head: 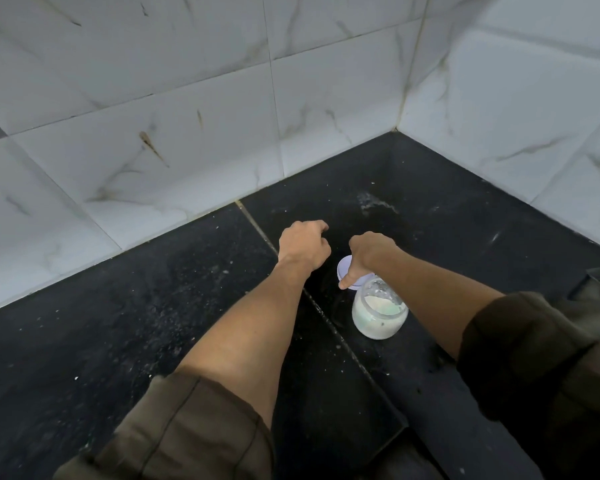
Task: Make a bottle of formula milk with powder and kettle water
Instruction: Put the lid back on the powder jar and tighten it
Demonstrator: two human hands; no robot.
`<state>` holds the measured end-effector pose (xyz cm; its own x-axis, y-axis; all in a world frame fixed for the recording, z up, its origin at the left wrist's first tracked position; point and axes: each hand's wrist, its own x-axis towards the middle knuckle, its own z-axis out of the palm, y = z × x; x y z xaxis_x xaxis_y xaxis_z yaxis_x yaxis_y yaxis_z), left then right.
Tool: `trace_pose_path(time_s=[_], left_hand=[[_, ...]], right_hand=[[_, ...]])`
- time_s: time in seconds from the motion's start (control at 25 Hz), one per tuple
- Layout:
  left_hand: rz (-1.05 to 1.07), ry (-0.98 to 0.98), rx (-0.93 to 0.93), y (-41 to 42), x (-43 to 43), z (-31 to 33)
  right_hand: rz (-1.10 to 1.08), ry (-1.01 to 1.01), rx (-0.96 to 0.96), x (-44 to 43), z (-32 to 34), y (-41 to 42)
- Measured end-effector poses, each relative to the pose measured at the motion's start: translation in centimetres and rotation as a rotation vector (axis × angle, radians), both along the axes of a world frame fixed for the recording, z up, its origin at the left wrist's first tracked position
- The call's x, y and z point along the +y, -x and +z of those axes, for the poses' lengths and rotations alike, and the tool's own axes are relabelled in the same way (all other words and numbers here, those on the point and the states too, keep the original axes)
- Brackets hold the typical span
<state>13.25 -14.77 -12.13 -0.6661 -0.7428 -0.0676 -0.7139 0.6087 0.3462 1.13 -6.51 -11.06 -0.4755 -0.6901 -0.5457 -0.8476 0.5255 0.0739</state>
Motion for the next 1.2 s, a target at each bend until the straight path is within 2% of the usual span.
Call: trace_pose_path(time_s=[0.16, 0.44, 0.56, 0.72, 0.96, 1.2], left_hand=[[0.0, 0.01, -0.01, -0.2, -0.1, 0.1], [-0.008, 0.015, 0.031, 0.2, 2.3, 2.3], [-0.008, 0.034, 0.065, -0.4, 4.0, 3.6], [-0.01, 0.03, 0.08, -2.3, 7.1, 4.5], [-0.012, -0.036, 0.09, -4.8, 11.2, 4.5], [-0.038, -0.169, 0.111, -6.6, 13.6, 3.2]], right_hand=[[-0.003, 0.109, -0.006, 0.0, 0.7, 0.2], [-0.246, 0.753, -0.228, 3.8, 5.8, 1.9], [-0.316, 0.92, -0.255, 7.0, 6.9, 1.2], [-0.286, 0.949, -0.21, 11.2, 7.7, -0.5], [-0.291, 1.06, -0.284, 15.2, 6.4, -4.5], [-0.224, 0.99, -0.234, 17.7, 3.2, -6.4]])
